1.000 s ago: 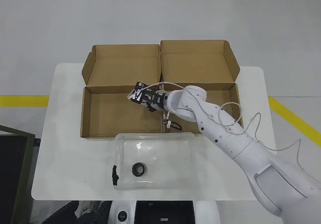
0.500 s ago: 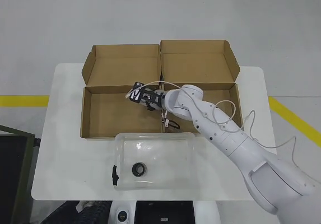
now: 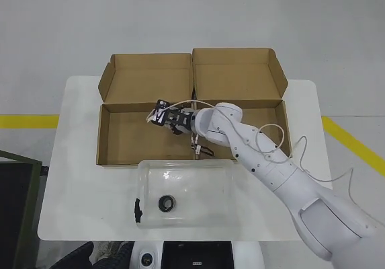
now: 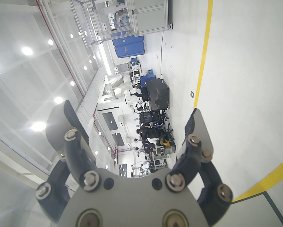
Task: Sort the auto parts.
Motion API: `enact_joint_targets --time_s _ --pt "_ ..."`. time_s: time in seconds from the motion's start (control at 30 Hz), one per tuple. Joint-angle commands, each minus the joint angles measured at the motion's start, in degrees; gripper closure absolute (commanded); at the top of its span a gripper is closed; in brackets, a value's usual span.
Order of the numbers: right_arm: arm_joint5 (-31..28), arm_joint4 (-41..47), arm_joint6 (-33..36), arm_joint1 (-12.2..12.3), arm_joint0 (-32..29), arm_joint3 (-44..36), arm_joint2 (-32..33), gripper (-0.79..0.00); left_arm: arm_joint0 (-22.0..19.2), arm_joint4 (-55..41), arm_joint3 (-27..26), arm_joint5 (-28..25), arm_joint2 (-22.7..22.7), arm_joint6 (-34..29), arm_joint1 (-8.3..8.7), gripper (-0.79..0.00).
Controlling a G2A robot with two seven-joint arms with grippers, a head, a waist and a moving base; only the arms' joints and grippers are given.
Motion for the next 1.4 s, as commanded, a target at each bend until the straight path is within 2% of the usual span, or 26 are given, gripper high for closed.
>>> enact_joint_targets --time_s 0.0,0.33,0.8,1.07,1.37 --pt "-0.1 -1.5 0.7 0.5 -1.0 -3.1 0.8 -0.302 0.0 0.0 0.0 0.0 0.0 0.0 0.00 -0.785" --pt "-4.1 -4.9 4.1 3.5 -8.4 -19.4 5.9 -0.296 0.0 0.0 0.0 0.0 0.0 0.0 0.00 -0.785" --pt "-14.3 -5.5 8.2 7.6 -24.2 -39.1 10.6 -0.292 0.0 0.0 0.0 0.0 0.0 0.0 0.00 -0.785" --pt "-17.8 -7.3 8.2 9.5 -32.4 -46.3 11.6 -0.292 0.0 0.0 0.0 0.0 0.0 0.0 0.00 -0.785" --pt "-19.4 -10.1 6.8 11.0 -37.3 -48.3 12.5 -0.296 0.0 0.0 0.0 0.0 0.0 0.0 0.00 -0.785"
